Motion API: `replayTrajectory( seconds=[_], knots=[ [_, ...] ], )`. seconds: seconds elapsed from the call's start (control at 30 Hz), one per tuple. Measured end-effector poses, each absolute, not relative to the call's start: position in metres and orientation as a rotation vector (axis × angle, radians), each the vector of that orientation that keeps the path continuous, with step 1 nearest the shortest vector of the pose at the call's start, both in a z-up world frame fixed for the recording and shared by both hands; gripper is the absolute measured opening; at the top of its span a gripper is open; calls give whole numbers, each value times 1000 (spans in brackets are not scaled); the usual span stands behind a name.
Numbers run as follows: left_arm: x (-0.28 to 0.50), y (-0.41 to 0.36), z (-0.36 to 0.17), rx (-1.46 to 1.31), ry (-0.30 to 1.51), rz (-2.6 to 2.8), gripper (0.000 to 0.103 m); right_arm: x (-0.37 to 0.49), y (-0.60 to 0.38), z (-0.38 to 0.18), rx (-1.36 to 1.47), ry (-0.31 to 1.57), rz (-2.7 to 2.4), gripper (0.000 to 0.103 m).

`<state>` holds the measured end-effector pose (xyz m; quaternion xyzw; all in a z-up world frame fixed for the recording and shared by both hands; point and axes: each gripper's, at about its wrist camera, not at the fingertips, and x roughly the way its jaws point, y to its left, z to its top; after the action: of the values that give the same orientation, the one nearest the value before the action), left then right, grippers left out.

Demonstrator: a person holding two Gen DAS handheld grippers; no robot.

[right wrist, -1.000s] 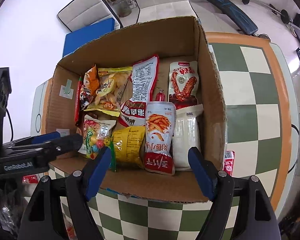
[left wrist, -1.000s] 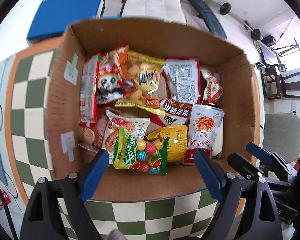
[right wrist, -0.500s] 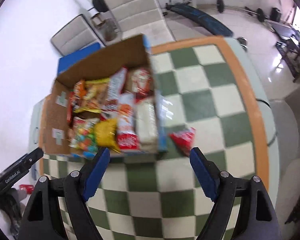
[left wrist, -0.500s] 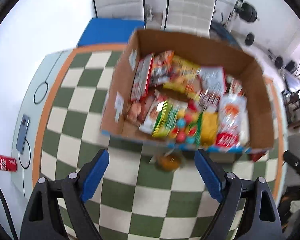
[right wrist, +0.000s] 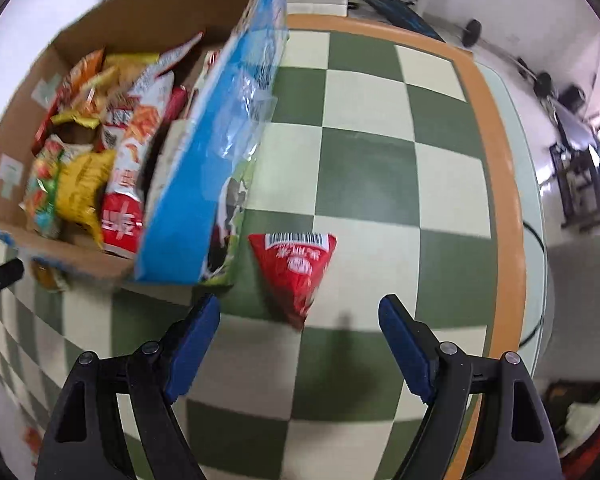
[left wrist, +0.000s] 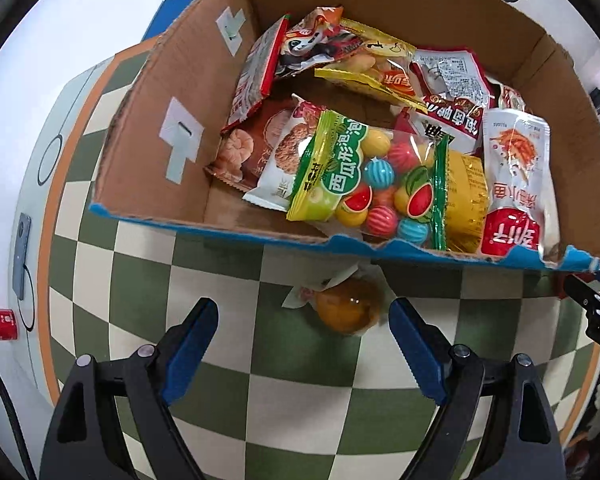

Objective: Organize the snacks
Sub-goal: 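Grasp the wrapped egg with left tool while right tool grasps the red triangle packet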

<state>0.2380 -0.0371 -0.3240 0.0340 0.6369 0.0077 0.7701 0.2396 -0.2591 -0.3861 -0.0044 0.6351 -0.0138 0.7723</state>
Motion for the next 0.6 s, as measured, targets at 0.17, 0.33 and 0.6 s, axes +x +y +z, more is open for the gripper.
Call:
replayTrajectory(
  seconds=[0.17,0.33,0.6],
  knots=[
    [238,-46,-333,81,1396,8,88,249,-261,-402,-46,1397,22,49],
    [237,-45,-342,73,1413,9,88,253,-265,-403,-20,1376,52,33],
    [238,-35,-357,32,1443,-25,88,225,-264,-398,56,1389,52,32]
  ],
)
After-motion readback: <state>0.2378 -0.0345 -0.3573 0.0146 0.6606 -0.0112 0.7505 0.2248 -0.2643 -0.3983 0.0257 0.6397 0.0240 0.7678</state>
